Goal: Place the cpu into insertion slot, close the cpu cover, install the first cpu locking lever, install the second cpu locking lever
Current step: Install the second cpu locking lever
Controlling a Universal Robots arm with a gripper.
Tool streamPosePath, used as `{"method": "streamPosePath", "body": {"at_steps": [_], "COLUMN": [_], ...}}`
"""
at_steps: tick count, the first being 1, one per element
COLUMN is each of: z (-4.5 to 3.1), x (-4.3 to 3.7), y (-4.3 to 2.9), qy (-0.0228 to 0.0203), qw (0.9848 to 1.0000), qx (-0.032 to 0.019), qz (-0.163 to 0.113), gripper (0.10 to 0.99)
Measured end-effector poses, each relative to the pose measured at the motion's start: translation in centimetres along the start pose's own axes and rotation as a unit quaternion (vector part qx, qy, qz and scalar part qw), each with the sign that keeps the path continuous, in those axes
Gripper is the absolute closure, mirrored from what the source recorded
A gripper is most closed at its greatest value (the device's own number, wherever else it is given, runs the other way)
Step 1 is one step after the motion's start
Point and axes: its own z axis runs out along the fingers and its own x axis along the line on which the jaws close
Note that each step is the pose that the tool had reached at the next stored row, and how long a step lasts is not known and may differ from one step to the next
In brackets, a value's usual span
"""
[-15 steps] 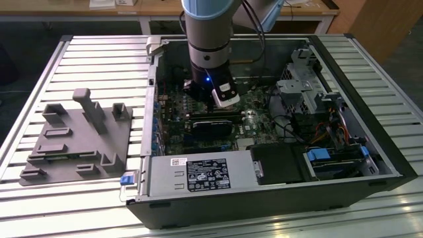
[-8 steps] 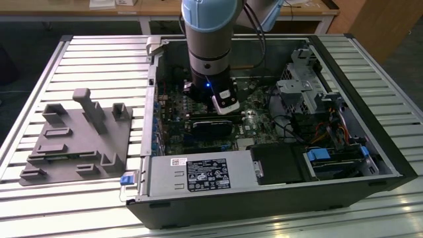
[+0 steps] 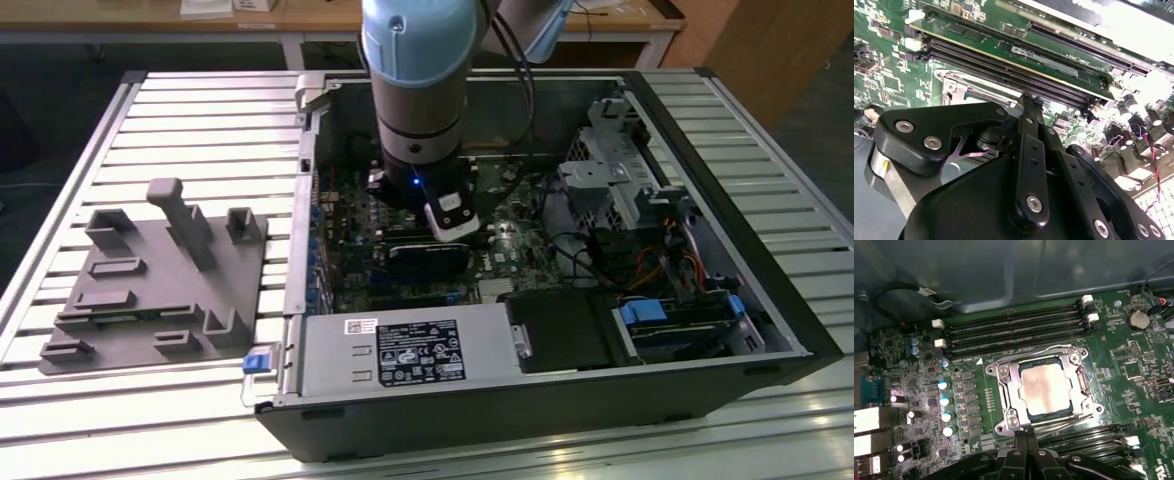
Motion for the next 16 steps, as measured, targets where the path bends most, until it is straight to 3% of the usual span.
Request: {"method": "streamPosePath", "body": {"at_steps": [4,8,12,16], "z": [0.13,0.38,0.71,0.88], "x": [0.25,0.54,0.82,1.17], "y": [-0.42,-0.75,-0.95,-1.08], "qy": [0.0030,0.0050,0.0062,0.0065], "qw": [0.9999,0.9997,0.9995,0.9995], "qx": [-0.0145,-0.0248,-0.0311,-0.0322], "qz": [0.001,0.002,0.002,0.002], "gripper": [0.980,0.980,0.980,0.980]}}
